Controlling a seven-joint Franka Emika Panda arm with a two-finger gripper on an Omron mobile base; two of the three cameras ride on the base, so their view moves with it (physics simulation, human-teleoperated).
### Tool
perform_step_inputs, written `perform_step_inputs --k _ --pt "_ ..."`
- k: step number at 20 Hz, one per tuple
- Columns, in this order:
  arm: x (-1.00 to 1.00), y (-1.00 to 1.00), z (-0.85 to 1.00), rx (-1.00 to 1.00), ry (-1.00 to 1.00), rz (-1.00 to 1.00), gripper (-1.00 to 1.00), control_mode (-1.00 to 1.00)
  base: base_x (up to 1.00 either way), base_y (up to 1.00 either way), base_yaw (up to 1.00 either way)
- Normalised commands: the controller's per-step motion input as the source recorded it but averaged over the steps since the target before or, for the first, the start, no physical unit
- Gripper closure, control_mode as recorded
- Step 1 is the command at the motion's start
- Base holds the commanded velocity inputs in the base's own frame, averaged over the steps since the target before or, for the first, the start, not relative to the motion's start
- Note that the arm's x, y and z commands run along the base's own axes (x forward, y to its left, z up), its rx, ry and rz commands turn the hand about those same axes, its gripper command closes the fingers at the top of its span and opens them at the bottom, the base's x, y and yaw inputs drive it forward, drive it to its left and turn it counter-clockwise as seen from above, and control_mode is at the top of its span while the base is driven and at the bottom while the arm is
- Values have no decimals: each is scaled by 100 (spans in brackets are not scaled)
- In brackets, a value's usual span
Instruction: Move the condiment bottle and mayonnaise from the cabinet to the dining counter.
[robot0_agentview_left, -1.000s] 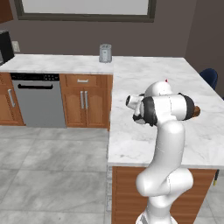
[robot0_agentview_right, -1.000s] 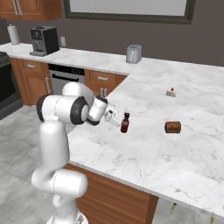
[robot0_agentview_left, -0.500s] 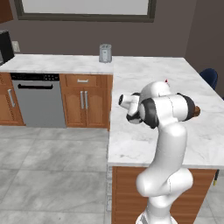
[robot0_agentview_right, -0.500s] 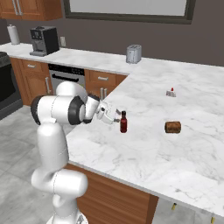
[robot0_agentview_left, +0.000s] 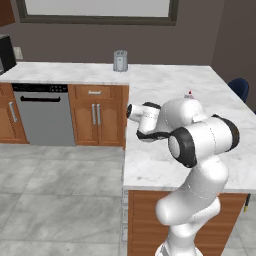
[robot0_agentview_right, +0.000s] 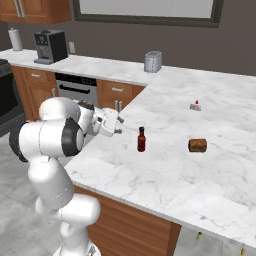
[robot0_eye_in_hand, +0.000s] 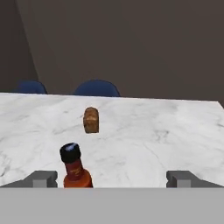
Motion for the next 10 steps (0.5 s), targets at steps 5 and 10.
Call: perform_step_inputs --k 5,10 --pt "-85 43 97 0 -15 1 -100 -100 0 0 0" --pt "-52 34 100 0 2 6 -100 -100 0 0 0"
